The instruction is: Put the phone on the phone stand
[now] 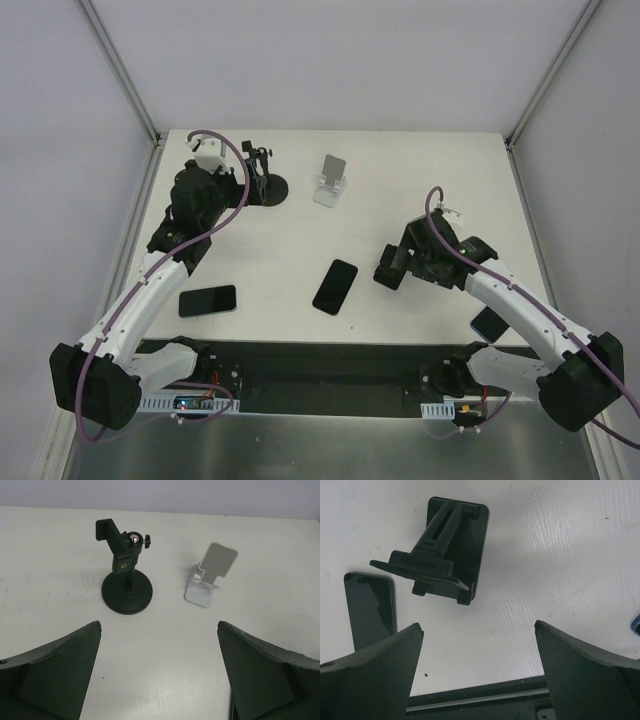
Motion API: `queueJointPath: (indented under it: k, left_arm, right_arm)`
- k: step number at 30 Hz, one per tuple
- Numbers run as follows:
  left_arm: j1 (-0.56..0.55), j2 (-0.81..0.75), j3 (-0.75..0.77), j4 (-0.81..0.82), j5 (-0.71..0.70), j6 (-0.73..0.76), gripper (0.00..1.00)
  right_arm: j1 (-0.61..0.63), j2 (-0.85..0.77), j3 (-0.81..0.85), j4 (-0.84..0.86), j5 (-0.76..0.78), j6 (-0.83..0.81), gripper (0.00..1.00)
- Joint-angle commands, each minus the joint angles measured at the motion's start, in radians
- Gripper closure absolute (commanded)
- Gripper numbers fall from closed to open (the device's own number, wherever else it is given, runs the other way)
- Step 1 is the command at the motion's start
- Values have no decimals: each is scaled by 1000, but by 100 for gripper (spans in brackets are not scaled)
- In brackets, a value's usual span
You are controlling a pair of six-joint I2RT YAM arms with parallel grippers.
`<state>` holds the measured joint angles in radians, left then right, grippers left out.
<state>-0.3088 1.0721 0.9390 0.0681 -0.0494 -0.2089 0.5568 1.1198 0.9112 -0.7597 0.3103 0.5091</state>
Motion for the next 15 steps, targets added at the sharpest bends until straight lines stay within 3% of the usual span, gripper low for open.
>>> queueJointPath:
  k: [1, 15]
  left_arm:
    - [-7, -40, -16, 38, 31, 16, 1]
    - [-6, -41, -8, 39, 138, -21, 1]
  right_arm:
    - [41, -2, -40, 129, 81, 144, 4]
    - [64, 271, 97, 151, 179, 154, 4]
